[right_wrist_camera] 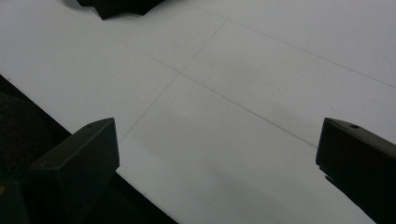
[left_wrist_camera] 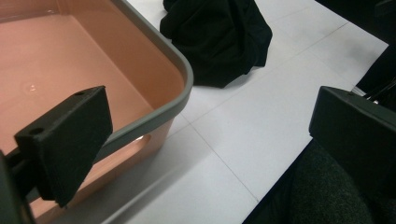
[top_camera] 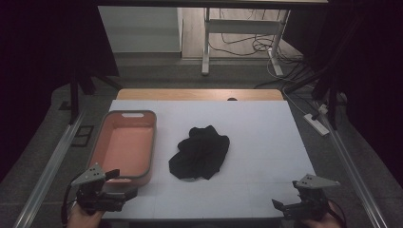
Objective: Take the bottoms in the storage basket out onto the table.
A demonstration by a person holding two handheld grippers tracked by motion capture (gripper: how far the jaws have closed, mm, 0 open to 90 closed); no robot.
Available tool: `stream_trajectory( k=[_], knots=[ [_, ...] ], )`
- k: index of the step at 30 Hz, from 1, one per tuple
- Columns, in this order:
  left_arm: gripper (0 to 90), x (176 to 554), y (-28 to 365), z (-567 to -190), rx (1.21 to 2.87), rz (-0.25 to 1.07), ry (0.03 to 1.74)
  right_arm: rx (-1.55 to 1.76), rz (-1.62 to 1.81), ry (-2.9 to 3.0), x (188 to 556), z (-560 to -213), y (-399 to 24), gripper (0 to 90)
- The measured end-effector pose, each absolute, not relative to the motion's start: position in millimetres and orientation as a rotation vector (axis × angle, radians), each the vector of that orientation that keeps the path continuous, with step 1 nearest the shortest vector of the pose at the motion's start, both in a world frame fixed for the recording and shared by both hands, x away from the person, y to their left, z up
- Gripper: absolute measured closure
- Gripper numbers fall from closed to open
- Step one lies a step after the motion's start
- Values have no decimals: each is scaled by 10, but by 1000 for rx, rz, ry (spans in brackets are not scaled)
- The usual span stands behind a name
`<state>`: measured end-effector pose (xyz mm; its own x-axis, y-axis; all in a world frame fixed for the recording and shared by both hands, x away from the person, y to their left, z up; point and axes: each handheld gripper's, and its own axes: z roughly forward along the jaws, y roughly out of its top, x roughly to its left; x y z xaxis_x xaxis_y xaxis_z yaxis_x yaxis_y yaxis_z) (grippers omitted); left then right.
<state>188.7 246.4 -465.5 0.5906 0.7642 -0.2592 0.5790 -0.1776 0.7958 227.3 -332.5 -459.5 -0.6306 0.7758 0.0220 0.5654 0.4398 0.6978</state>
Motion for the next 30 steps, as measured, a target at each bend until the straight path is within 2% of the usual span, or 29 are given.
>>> stream_trajectory(
  k=[30],
  knots=[
    [0, 1752, 2668, -4720, 1832, 280, 1147, 1153, 981, 2396, 2273, -4596, -3321, 0]
  ],
)
